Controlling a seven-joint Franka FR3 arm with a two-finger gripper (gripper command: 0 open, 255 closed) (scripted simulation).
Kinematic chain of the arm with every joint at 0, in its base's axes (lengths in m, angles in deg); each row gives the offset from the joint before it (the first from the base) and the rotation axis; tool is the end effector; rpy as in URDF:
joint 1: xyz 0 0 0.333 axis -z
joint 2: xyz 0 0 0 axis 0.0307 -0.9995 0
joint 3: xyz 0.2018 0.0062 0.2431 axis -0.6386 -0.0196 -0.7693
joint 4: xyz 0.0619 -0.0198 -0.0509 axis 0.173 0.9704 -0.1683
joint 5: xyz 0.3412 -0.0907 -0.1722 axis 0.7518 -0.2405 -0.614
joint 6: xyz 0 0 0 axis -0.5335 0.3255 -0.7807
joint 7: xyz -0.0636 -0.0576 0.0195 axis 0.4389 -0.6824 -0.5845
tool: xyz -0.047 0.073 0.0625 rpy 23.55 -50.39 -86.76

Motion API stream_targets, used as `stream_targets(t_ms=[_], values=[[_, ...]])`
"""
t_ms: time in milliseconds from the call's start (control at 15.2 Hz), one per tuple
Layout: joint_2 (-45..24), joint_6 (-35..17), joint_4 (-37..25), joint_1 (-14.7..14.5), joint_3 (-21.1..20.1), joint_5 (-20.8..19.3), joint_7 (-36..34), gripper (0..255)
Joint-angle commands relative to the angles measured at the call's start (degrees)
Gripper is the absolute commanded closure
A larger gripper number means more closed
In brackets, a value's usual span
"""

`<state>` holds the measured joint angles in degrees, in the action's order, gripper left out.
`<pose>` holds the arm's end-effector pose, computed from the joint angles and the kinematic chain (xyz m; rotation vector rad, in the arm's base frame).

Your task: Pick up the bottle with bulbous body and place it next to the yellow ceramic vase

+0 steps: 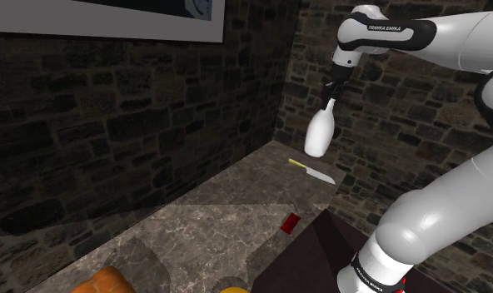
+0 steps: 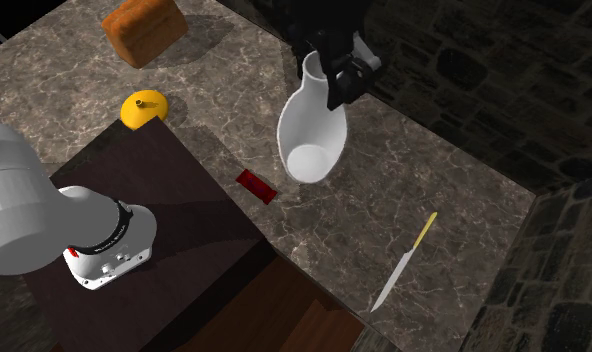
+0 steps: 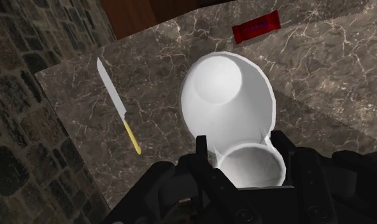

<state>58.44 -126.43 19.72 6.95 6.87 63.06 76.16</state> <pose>0.3959 -0.2466 0.6221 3.1297 -0.1580 0.0807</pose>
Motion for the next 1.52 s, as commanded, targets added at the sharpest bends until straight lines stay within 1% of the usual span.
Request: stream_targets(t_ms=[0,330,726,1056,1452], values=[[2.6,0.1,2.6,-0.7,-2.5,-0.3,-3.4,255],[7.6,0.6,7.4,-2.3,-8.1,0.2,-10.8,255],[11.5,1.3,11.1,-4.6,-14.8,2.2,-19.2,255],[13.0,1.7,12.5,-6.7,-20.4,4.6,-26.2,255],[12.8,1.8,12.1,-9.3,-27.2,7.7,-34.6,255]])
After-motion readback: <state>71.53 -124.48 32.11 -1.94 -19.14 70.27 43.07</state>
